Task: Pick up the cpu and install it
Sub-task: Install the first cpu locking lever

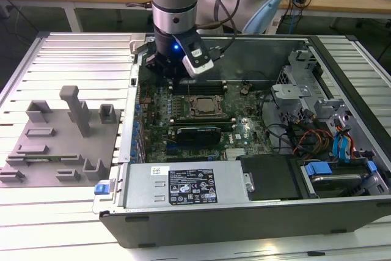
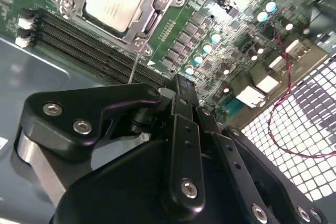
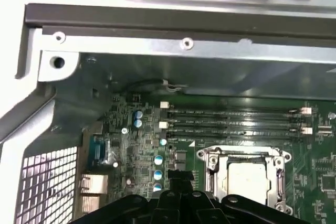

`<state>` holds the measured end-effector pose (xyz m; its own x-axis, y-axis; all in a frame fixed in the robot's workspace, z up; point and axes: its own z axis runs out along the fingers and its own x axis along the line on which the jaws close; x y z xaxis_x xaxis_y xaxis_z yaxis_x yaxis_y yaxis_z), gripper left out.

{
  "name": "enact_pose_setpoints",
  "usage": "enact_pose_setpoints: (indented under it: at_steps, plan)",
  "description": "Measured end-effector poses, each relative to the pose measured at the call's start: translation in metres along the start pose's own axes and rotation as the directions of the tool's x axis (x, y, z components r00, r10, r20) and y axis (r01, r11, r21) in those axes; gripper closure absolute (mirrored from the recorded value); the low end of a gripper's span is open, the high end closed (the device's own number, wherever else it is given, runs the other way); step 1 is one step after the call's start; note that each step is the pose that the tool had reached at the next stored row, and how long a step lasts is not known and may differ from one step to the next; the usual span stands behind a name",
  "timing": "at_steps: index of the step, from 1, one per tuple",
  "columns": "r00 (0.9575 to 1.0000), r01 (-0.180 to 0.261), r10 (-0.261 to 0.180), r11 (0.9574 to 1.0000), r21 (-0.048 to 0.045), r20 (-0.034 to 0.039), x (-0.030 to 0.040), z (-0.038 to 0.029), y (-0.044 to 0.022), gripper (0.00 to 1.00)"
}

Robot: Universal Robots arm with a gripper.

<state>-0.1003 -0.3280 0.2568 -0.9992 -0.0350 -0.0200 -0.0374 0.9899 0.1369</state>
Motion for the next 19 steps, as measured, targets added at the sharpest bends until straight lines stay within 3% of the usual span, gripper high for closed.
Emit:
enact_pose_setpoints:
  at_steps: [1, 5, 6, 11, 14, 19]
  plan:
    - [1.0, 0.0, 0.0, 1.0, -0.0072, 0.0003, -0.0006, 0.0001, 0.0, 0.89]
    - [1.0, -0.001, 0.001, 0.9967, -0.0815, 0.003, -0.0036, 0.0001, -0.0001, 0.89]
    - [1.0, -0.001, 0.001, 0.996, -0.0889, 0.0031, -0.0048, 0.0001, -0.0002, 0.89]
    - [1.0, -0.001, 0.002, 0.9947, -0.103, 0.0037, -0.0172, 0.0002, -0.0007, 0.89]
    - [1.0, -0.001, 0.002, 0.9932, -0.1168, 0.0042, -0.0299, 0.0004, -0.0011, 0.89]
    - [1.0, -0.002, 0.003, 0.9928, -0.1195, 0.0045, -0.0483, 0.0007, -0.0019, 0.89]
